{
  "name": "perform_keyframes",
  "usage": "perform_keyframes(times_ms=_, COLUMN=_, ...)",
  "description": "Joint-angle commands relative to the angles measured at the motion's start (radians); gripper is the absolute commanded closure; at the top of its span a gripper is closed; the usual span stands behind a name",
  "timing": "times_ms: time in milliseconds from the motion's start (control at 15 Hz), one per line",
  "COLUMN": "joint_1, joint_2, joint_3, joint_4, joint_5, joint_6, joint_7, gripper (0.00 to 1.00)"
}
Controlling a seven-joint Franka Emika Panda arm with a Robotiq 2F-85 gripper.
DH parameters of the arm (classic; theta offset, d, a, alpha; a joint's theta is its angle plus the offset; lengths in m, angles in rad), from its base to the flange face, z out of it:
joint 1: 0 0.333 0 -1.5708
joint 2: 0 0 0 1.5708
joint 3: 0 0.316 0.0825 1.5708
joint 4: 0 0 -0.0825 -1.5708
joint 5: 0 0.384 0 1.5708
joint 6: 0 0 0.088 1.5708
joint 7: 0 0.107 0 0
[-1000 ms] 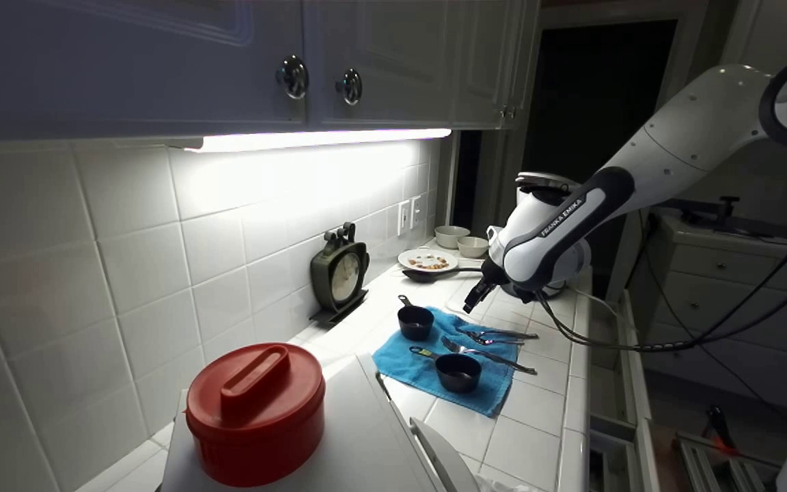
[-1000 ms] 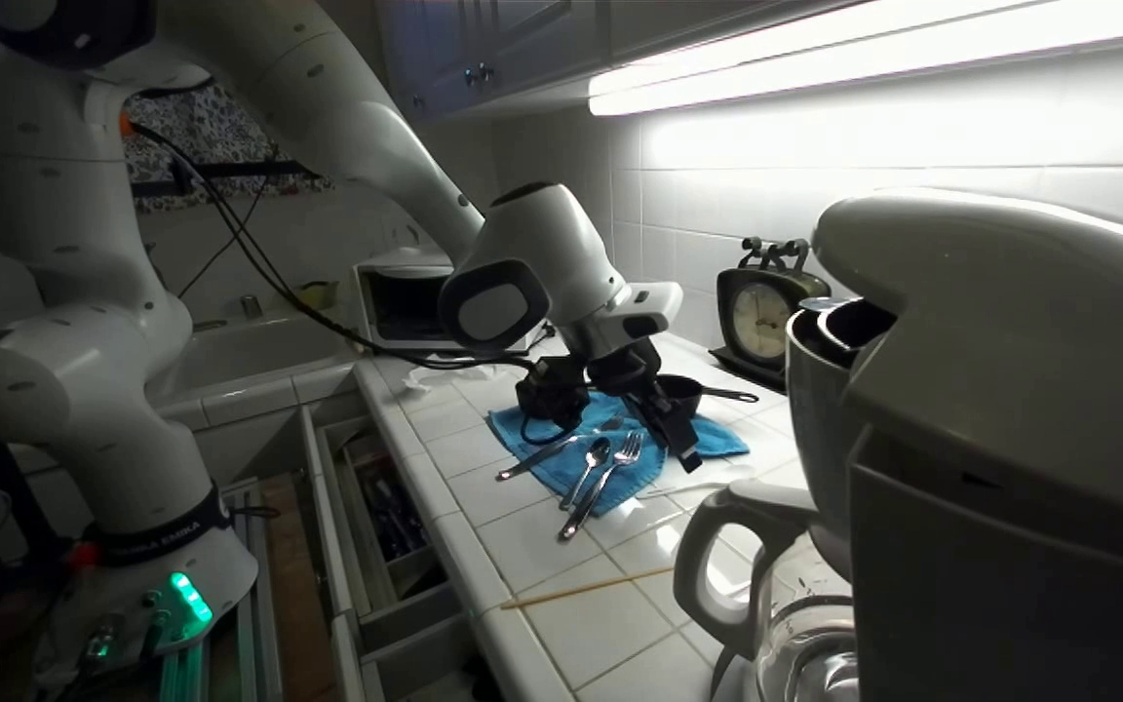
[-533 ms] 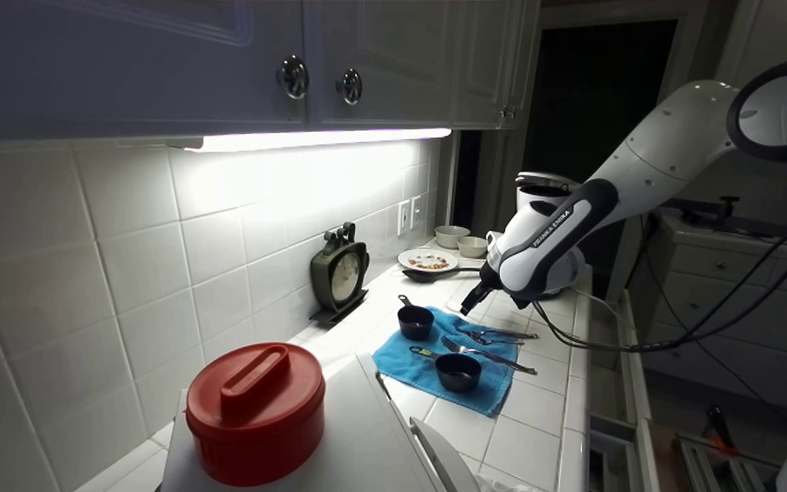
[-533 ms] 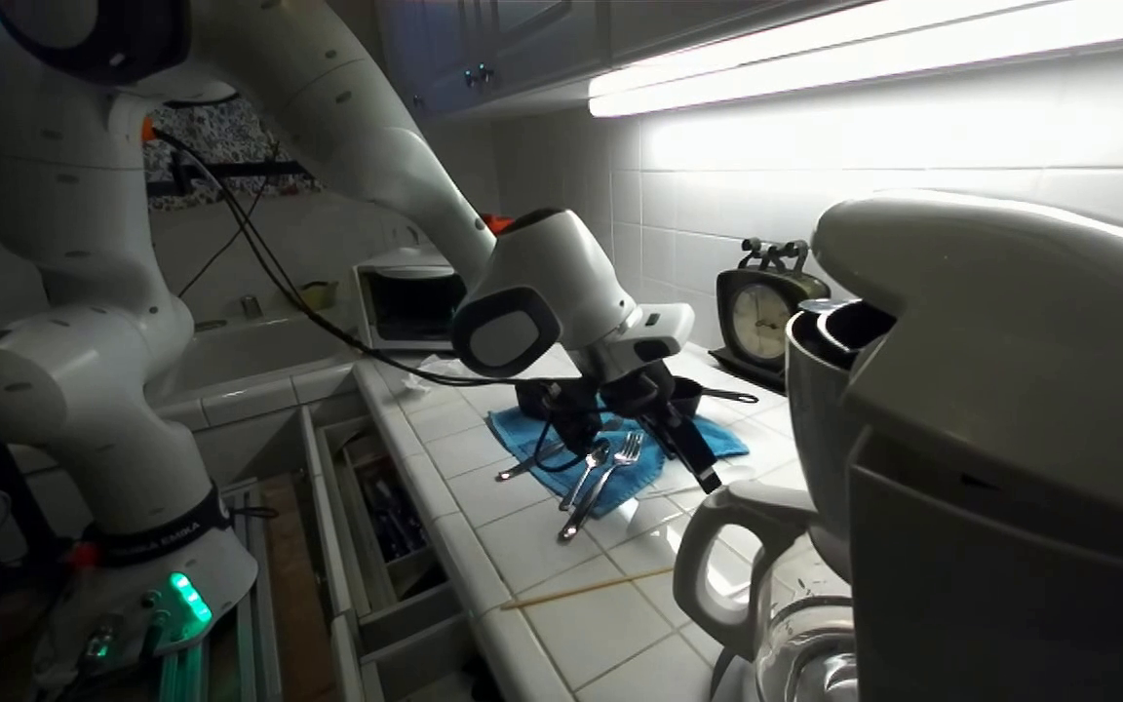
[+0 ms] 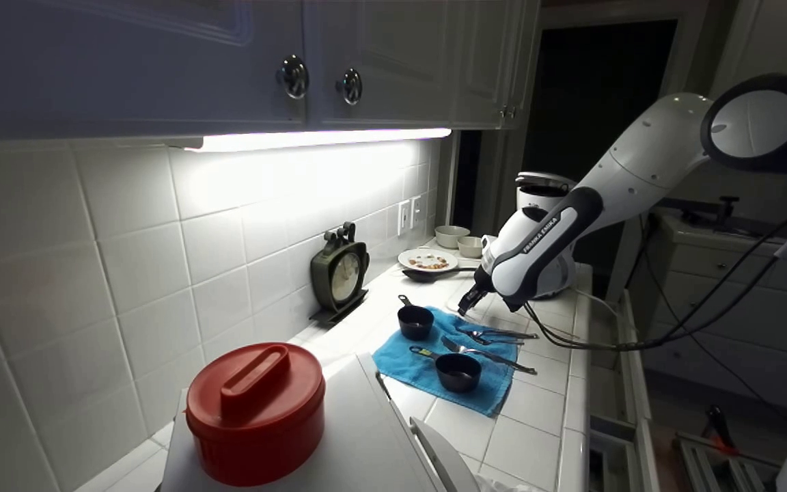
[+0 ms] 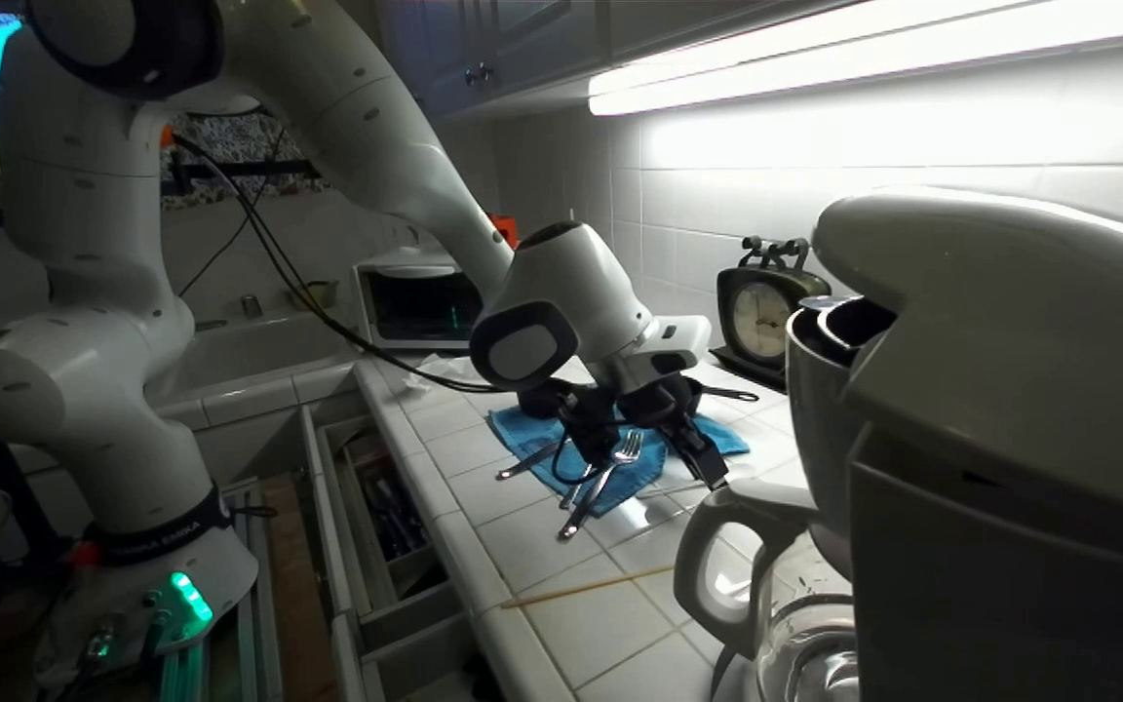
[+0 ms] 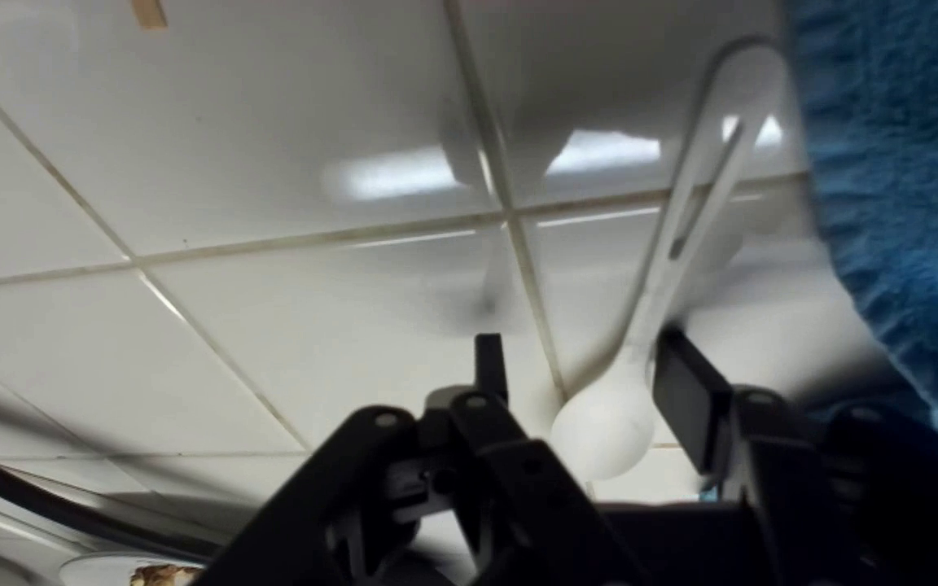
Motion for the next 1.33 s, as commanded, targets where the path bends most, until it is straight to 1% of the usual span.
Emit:
perform_keyframes(times_ms=0, joint_1=-0.012, joint_2=0.034, joint_3=0.02, joint_4=0.036, joint_5=0.018, joint_6=0.016, joint_7=0.012, gripper=0.79)
perform_keyframes(times_ms=133, joint_1=-0.014, joint_2=0.038, joint_3=0.025, joint_4=0.042, joint_5=0.018, joint_6=0.014, joint_7=0.014, gripper=0.92)
perform_keyframes(times_ms=333, joint_1=-0.017, joint_2=0.044, joint_3=0.034, joint_4=0.05, joint_5=0.018, joint_6=0.01, joint_7=0.019, gripper=0.98)
perform_keyframes(times_ms=400, joint_1=-0.019, joint_2=0.043, joint_3=0.037, joint_4=0.053, joint_5=0.019, joint_6=0.01, joint_7=0.02, gripper=0.95)
perform_keyframes(times_ms=533, joint_1=-0.021, joint_2=0.028, joint_3=0.038, joint_4=0.048, joint_5=0.018, joint_6=-0.002, joint_7=0.023, gripper=0.96)
perform_keyframes(times_ms=733, joint_1=-0.026, joint_2=0.0, joint_3=0.048, joint_4=0.028, joint_5=0.014, joint_6=-0.015, joint_7=0.016, gripper=0.95)
perform_keyframes(times_ms=800, joint_1=-0.039, joint_2=-0.012, joint_3=0.067, joint_4=0.02, joint_5=0.016, joint_6=-0.022, joint_7=0.007, gripper=0.95)
perform_keyframes(times_ms=933, joint_1=-0.043, joint_2=-0.04, joint_3=0.081, joint_4=-0.001, joint_5=0.007, joint_6=-0.035, joint_7=-0.004, gripper=0.96)
perform_keyframes(times_ms=1000, joint_1=-0.043, joint_2=-0.058, joint_3=0.085, joint_4=-0.014, joint_5=0.001, joint_6=-0.039, joint_7=-0.011, gripper=0.96)
perform_keyframes(times_ms=1133, joint_1=-0.018, joint_2=-0.094, joint_3=0.063, joint_4=-0.042, joint_5=-0.022, joint_6=-0.041, joint_7=-0.013, gripper=0.95)
perform_keyframes(times_ms=1267, joint_1=-0.019, joint_2=-0.124, joint_3=0.073, joint_4=-0.066, joint_5=-0.024, joint_6=-0.044, joint_7=-0.036, gripper=0.96)
